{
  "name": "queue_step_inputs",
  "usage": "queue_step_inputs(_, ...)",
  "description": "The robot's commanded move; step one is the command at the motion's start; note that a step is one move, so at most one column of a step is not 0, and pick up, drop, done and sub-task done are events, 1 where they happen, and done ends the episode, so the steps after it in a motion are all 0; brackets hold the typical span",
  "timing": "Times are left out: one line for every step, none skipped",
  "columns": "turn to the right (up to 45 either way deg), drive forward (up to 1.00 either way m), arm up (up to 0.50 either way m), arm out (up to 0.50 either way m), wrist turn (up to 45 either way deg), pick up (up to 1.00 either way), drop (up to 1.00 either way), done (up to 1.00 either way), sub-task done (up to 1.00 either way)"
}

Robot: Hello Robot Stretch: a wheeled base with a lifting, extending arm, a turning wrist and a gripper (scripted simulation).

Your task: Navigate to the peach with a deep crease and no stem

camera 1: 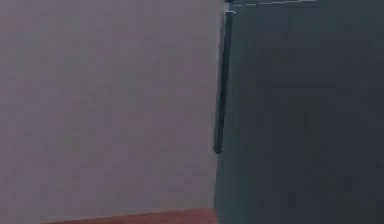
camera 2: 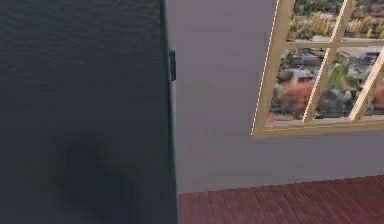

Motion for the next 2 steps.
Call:
queue_step_inputs(-45.0,0.00,0.00,0.00,0.0,0.00,0.00,0.00,0.00)
queue_step_inputs(-9.0,0.00,0.00,0.00,0.0,0.00,0.00,0.00,0.00)
